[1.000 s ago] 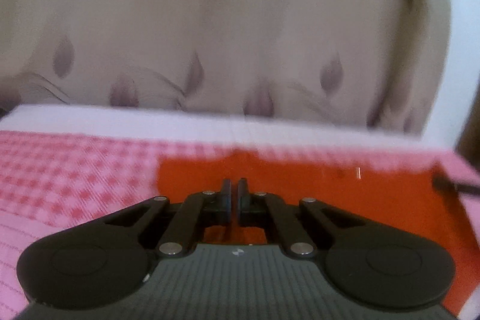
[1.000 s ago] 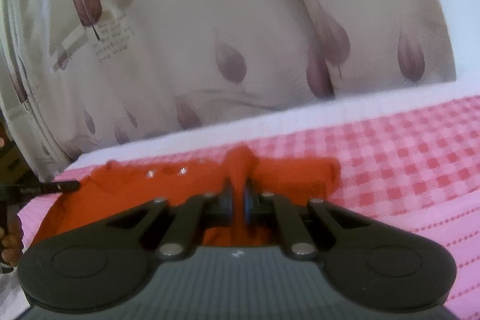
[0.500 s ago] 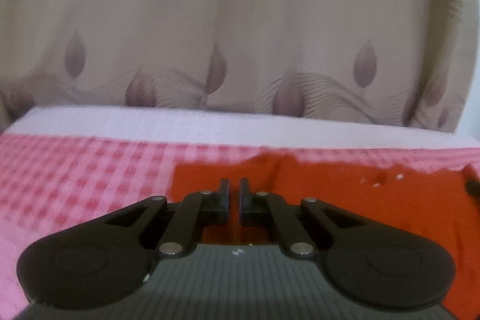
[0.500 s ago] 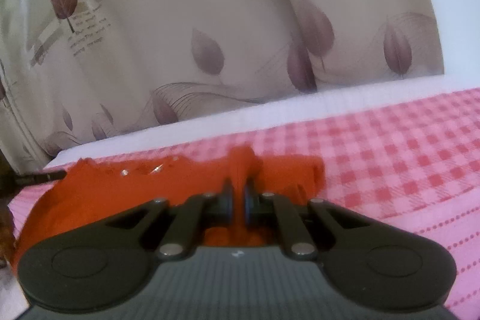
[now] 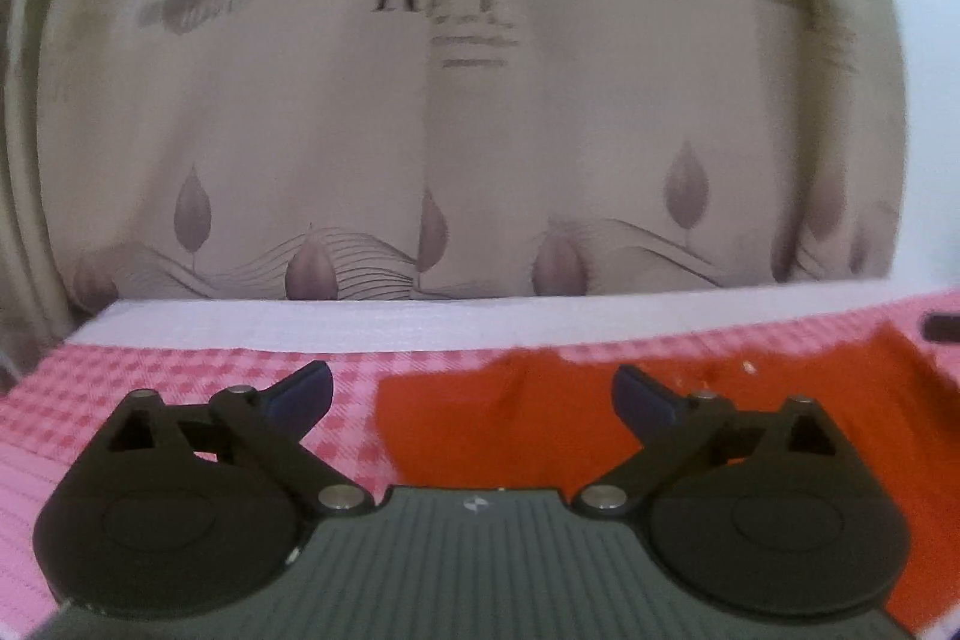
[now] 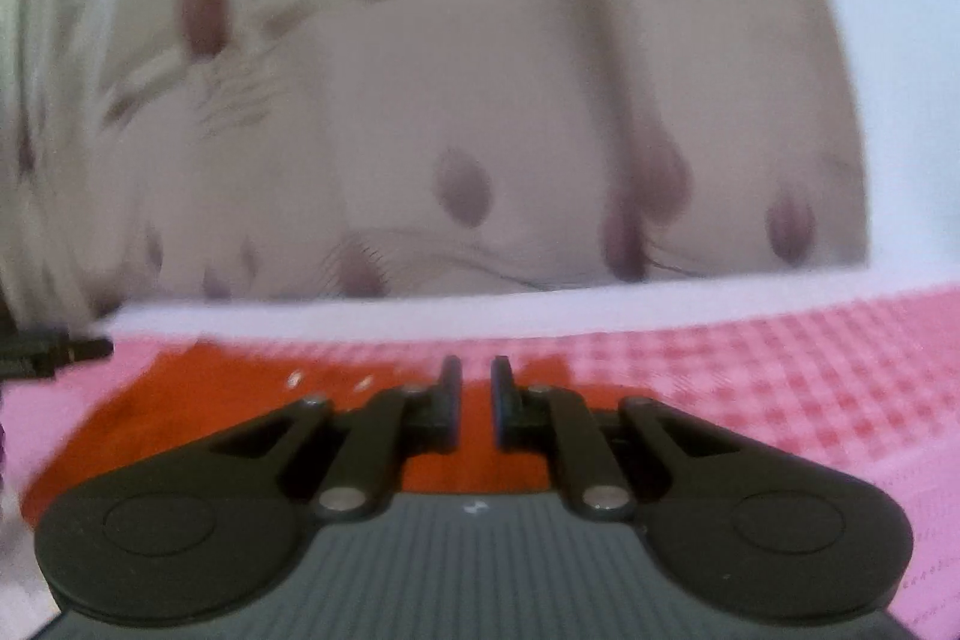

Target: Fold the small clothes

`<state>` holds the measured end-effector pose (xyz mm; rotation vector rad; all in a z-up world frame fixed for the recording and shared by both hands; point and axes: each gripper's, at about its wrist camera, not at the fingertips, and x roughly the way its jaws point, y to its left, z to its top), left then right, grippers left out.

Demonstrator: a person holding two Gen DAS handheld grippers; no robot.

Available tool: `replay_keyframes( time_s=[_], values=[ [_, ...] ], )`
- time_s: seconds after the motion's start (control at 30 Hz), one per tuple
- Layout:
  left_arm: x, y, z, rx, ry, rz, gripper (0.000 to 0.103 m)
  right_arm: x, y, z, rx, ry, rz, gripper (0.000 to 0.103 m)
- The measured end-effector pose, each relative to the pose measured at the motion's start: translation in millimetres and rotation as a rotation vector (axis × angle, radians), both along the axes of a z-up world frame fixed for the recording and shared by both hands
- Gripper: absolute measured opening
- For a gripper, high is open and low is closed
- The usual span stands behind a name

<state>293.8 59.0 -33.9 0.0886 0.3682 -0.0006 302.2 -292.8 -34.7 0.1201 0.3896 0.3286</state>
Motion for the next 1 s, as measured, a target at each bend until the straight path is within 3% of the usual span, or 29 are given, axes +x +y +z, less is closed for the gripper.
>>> replay_keyframes(
  time_s=[0.1,0.2,0.33,0.43,0.57,0.6,0.73,0.8,1.0],
  values=[
    [-7.9,-15.3,-6.1,0.084,0.012,-0.003,0.100,12.8,10.3,-8.1,-0.048,0.065,0.012,0.010],
    [-14.0,-22.6,-7.2,0.127,0.030,-0.002,0.101,34.7,8.7,-31.9,-0.059,0.219,-0.005,0.009],
    [-20.7,-31.0,-2.6,0.175,0.033,0.001,0.103,33.2,0.8,-32.3,0.005,0.228,-0.006,0.009],
    [-23.2,-36.3,1.2,0.198,0.033,0.005,0.103,18.5,7.5,-21.6,-0.024,0.188,-0.026,0.015],
    [-25.8,-41.2,2.7,0.202,0.049,0.004,0.103,-6.1,25.9,-17.9,-0.113,0.119,-0.016,0.071],
    [-26.0,-42.1,2.6,0.202,0.056,0.004,0.103,-10.9,29.9,-19.3,-0.113,0.107,0.005,0.078],
    [-25.0,-42.8,2.2,0.184,0.085,0.004,0.103,-4.5,43.3,-31.9,-0.164,0.194,0.030,0.081],
    [-24.2,-41.4,2.3,0.163,0.100,0.005,0.103,-5.2,45.6,-31.2,-0.170,0.188,0.032,0.091],
    [-24.3,-37.5,2.7,0.123,0.121,0.020,0.103,-3.5,62.3,-35.2,-0.262,0.206,0.056,0.103]
  ],
)
